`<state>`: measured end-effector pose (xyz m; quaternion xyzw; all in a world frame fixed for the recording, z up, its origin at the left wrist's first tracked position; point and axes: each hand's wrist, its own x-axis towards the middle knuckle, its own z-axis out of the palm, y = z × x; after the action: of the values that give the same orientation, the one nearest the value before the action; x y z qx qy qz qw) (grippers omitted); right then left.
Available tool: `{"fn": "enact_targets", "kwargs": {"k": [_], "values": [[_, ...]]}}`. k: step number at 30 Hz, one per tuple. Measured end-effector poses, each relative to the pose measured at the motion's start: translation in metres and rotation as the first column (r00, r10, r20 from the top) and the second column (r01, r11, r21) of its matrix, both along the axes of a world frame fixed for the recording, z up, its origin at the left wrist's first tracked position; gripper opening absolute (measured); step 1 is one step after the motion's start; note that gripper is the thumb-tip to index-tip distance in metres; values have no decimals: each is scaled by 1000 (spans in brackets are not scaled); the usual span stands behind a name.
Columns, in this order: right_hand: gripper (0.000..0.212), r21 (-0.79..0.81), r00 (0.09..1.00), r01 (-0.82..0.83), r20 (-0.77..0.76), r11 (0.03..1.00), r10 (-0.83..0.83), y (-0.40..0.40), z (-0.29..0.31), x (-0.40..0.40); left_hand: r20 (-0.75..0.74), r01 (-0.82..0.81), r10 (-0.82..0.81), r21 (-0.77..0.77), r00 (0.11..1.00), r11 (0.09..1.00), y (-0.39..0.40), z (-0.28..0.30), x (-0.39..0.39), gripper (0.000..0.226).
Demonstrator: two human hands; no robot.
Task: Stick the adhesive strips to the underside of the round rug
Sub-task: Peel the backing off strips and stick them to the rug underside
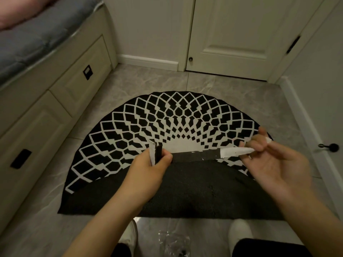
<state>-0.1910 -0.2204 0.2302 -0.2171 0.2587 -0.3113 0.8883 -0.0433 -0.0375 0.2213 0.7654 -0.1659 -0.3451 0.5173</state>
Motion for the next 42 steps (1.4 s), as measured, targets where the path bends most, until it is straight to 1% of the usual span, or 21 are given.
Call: {"fn": "enact_targets", "kwargs": {"k": [2,4,6,7,8,9,10,11,13,17,20,22,24,27,29,31,34,36,37,40,42], "values": [[63,-10,1000,-19,-24,1000,19,0,-4,1,-4,-9,9,14,1000,1000,0,-3,1,14],[61,12,1000,17,22,1000,-18,-7,-4,-3,-15,-51,51,22,999,998,3,-6,3,13],[46,-12,995,86,52,996,-86,-19,3,-10,19,-108,107,23,994,994,8,-8,8,13],[35,-76,996,89,14,993,-88,-23,6,-14,52,-125,124,15,991,992,10,-9,10,14],[28,-169,995,46,-77,985,-60,-24,8,-16,95,-124,123,7,988,992,12,-9,11,14],[24,-270,978,-48,-209,962,-9,-23,7,-16,154,-102,99,13,983,995,13,-10,11,12],[25,-355,932,-184,-360,917,48,-19,2,-14,215,-69,59,35,975,997,13,-11,9,9],[32,-391,863,-325,-495,861,101,-13,-3,-11,262,-40,23,59,965,997,13,-10,7,8],[49,-340,717,-530,-669,776,196,-1,-11,-5,291,-21,1,67,957,998,10,-12,2,10],[54,-190,529,-685,-794,704,300,7,-12,0,217,8,-6,-7,976,1000,9,-14,-3,7],[59,-75,453,-731,-796,678,401,9,-10,1,201,77,-62,-65,978,995,9,-13,-7,8],[64,-18,443,-741,-764,671,469,10,-10,1,243,136,-119,-55,963,989,8,-13,-9,9],[62,-7,449,-745,-744,667,494,10,-11,0,275,157,-141,-39,951,987,9,-13,-11,16],[43,-44,449,-741,-774,670,447,13,-10,0,310,180,-174,10,935,984,10,-16,-13,25],[22,-118,448,-755,-812,645,375,15,-9,-1,295,169,-170,30,940,985,11,-17,-14,28],[13,-194,461,-755,-836,626,297,17,-10,-1,259,140,-142,27,955,990,10,-17,-14,28],[12,-266,488,-739,-845,619,220,19,-14,1,221,24,-20,-16,975,1000,9,-20,-13,19],[14,-297,492,-745,-850,598,190,21,-18,2,160,-56,60,-30,985,998,8,-25,-11,24],[14,-312,490,-749,-855,584,171,22,-20,2,132,-64,67,-22,989,998,8,-27,-11,24],[14,-319,437,-771,-894,552,94,23,-30,-4,97,-39,35,36,995,999,6,-31,-11,7],[16,-273,377,-778,-923,566,74,22,-36,-10,59,-43,39,77,997,996,6,-37,-8,10]]}}
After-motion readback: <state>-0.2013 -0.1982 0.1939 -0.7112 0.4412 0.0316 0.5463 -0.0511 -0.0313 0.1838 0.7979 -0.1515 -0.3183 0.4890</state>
